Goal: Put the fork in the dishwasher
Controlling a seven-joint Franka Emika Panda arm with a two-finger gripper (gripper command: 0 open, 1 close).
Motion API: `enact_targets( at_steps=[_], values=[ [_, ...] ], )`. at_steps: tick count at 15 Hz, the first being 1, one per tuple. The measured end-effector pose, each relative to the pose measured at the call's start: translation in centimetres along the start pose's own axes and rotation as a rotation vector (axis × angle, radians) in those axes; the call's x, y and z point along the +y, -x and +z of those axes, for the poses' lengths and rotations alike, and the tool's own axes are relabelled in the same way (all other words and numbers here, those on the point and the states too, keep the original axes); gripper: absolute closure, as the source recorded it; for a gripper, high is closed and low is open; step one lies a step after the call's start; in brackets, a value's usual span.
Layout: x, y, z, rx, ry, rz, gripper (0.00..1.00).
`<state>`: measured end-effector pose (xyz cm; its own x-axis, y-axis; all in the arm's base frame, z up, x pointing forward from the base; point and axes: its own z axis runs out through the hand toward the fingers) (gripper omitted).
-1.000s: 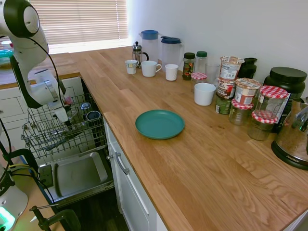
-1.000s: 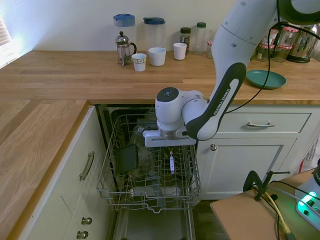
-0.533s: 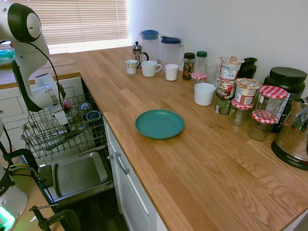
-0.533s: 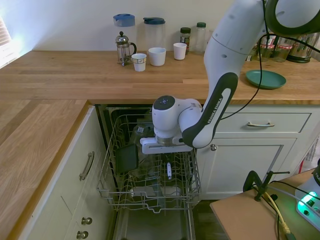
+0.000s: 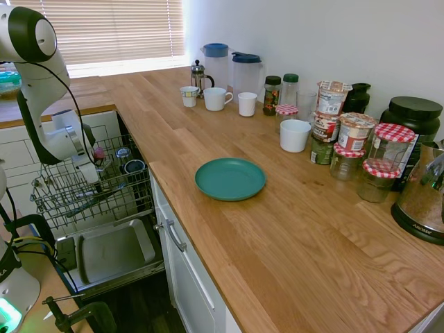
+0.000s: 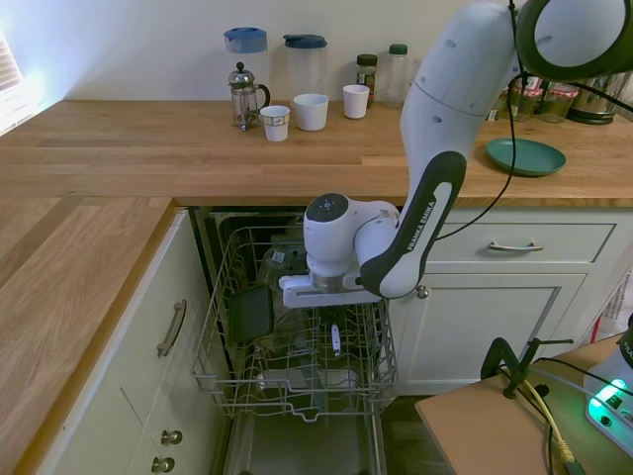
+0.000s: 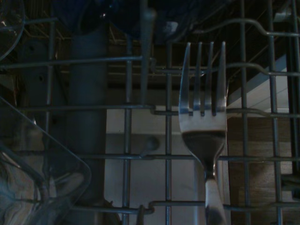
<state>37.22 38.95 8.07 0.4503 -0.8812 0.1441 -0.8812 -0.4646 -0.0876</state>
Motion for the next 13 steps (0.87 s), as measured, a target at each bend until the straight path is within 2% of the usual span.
enact_targets(
  at_steps=[6, 13],
  values=[
    [-0.2, 0.3, -1.5, 0.008, -0.021, 0.001, 0.0],
    [1.1, 0.3, -9.7, 0.055, -0.065, 0.014, 0.0]
  ],
)
